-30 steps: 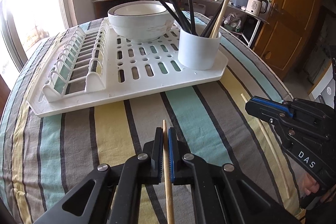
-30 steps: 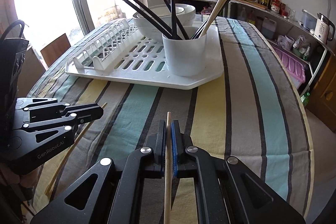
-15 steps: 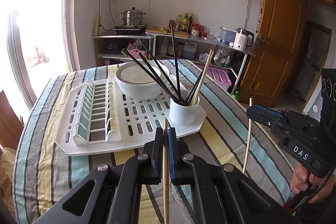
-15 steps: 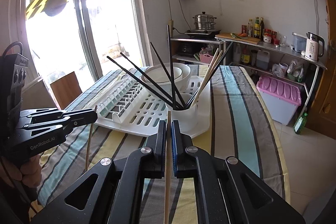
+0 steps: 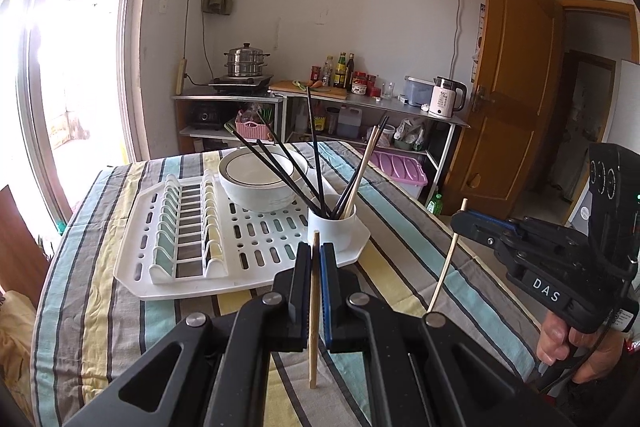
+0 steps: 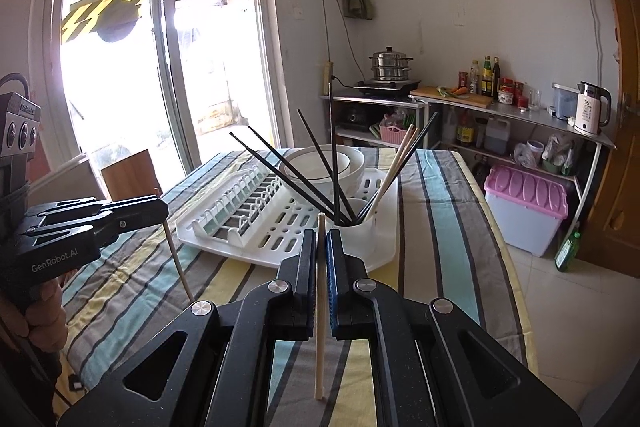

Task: Organize utensils
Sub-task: 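Lift both wooden chopsticks and carry them over the white cup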

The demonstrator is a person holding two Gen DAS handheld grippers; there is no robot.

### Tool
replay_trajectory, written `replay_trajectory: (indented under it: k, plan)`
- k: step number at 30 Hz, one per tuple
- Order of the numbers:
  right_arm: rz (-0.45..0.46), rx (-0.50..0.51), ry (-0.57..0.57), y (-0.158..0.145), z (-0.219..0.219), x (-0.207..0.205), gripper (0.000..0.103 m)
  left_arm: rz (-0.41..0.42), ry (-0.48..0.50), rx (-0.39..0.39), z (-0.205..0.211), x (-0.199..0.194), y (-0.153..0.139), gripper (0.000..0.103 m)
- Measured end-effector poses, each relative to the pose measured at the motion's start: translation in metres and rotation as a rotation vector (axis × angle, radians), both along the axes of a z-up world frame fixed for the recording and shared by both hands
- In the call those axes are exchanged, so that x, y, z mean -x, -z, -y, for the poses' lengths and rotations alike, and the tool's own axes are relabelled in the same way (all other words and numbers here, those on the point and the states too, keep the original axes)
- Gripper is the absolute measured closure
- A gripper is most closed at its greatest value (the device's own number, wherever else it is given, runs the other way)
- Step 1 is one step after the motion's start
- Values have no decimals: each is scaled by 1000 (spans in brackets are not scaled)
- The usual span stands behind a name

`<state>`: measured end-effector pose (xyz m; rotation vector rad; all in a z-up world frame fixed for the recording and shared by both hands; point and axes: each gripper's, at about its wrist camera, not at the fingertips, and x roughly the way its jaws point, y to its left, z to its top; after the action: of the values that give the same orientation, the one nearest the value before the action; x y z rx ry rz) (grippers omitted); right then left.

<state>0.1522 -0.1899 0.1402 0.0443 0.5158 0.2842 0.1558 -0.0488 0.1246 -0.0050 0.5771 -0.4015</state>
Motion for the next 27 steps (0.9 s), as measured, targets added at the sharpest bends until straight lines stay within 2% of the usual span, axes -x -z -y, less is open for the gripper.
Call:
replay_trajectory:
  k: [6,14,27]
  plan:
    - [4,-1,2,-3,1,4,98,-8,-1,-5,-1,3,-2,99]
    - [32,-5,15,-14,9,0,98,-7,7,-2,3,-12,-14,99]
    - [96,-30,39,-41,21,-46,98,28,48,14,34,-80,-54,99]
